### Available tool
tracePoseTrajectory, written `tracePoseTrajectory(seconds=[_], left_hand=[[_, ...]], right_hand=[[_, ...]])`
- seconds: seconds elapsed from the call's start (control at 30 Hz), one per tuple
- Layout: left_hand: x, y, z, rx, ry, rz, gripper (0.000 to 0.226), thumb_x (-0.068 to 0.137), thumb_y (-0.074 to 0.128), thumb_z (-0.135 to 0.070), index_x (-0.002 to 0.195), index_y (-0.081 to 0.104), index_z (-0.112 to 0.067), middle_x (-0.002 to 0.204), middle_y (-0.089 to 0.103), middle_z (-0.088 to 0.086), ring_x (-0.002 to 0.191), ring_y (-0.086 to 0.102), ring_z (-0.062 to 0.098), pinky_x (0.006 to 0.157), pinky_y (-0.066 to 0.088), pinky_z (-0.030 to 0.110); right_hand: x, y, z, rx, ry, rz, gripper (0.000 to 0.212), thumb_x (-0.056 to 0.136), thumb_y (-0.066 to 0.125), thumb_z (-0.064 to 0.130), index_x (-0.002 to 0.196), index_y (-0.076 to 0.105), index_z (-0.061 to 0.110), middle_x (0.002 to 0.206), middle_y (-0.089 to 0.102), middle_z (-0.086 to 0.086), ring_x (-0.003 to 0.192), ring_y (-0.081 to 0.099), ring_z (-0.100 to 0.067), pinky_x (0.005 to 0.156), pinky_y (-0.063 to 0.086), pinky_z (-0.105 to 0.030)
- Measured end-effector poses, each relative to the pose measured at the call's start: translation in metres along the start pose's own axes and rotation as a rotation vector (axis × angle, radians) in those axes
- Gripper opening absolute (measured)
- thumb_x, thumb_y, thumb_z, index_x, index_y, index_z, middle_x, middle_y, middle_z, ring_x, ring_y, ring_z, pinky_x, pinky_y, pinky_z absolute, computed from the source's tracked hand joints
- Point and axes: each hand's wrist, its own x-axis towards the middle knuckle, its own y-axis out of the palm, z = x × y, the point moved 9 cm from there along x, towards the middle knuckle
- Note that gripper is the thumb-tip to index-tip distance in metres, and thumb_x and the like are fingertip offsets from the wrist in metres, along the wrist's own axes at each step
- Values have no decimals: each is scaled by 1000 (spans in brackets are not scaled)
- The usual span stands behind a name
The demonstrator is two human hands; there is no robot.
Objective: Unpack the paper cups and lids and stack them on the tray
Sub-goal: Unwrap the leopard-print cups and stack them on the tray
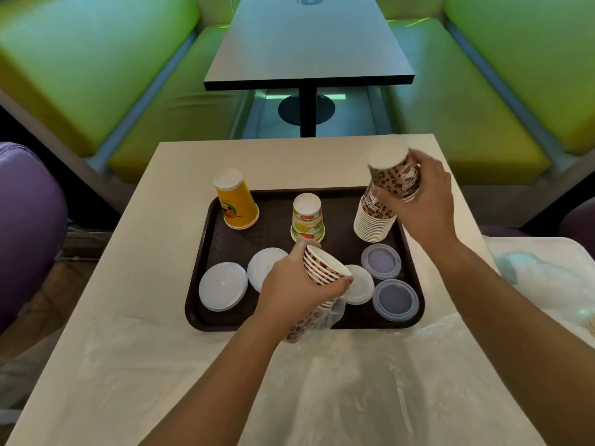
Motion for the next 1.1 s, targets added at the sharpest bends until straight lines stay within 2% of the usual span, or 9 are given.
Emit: tracePoseTrajectory(seconds=[0.1, 0.2, 0.53, 0.63, 0.7, 0.83, 0.9, 1.0, 1.1], left_hand=[[2, 3, 2, 7, -8, 9, 59, 70, 76, -49, 113, 36, -41, 90, 46, -28, 85, 51, -7, 61, 42, 7], [6, 5, 7, 11, -19, 9, 60, 69, 76, -50, 114, 38, -39, 93, 49, -24, 87, 53, 0, 65, 43, 9], [10, 2, 10, 66, -43, 1, 60, 68, 76, -54, 109, 36, -37, 86, 42, -31, 80, 47, -11, 54, 40, 3], [11, 5, 12, 65, -83, 24, 62, 67, 77, -54, 109, 34, -37, 87, 43, -26, 80, 47, -7, 53, 39, 6], [11, 6, 14, 60, -105, 40, 65, 66, 77, -56, 111, 33, -38, 90, 42, -25, 83, 48, -2, 55, 36, 8], [9, 6, 18, 59, -122, 46, 69, 64, 79, -55, 114, 36, -34, 94, 43, -22, 91, 47, 2, 57, 36, 9], [8, 5, 18, 59, -119, 44, 71, 64, 80, -53, 118, 40, -31, 97, 46, -20, 92, 47, 3, 58, 36, 9], [6, 4, 13, 74, -95, 38, 68, 64, 81, -51, 117, 42, -31, 90, 48, -23, 81, 50, -3, 53, 40, 7], [2, 2, 3, 127, -56, 33, 62, 68, 79, -48, 111, 38, -33, 80, 41, -27, 70, 44, -10, 54, 37, -3]], right_hand=[[6, 12, -27, 56, 170, 6, 73, 72, 79, 38, 129, 45, 7, 126, 55, -11, 119, 47, -28, 90, 37, -29], [5, 32, -45, 133, 272, 66, 71, 71, 81, 36, 127, 45, 10, 127, 57, -8, 117, 53, -24, 86, 41, -25], [-3, 56, -65, 72, 283, 97, 69, 69, 83, 33, 123, 49, 9, 123, 61, -8, 111, 57, -24, 82, 43, -24], [-8, 55, -66, 49, 297, 98, 74, 69, 82, 31, 130, 45, 9, 128, 56, -9, 119, 51, -26, 92, 44, -32], [-14, 39, -52, 3, 235, -9, 77, 72, 79, 36, 134, 42, 10, 133, 49, -10, 125, 43, -26, 102, 39, -39], [-39, 2, 15, 82, -115, -227, 60, 82, 70, 36, 128, 47, 6, 130, 47, -11, 123, 41, -19, 105, 35, -27], [-50, 11, 36, 209, -157, -52, 53, 83, 68, 34, 127, 48, 11, 125, 48, -1, 119, 45, -10, 100, 36, -17], [-75, 57, 48, 247, -95, 458, 55, 84, 66, 40, 132, 46, 24, 128, 47, 10, 116, 43, 3, 90, 32, -2], [-99, 80, 43, 214, -12, 732, 67, 82, 59, 51, 141, 36, 31, 138, 44, 11, 122, 44, -1, 87, 34, -7]])
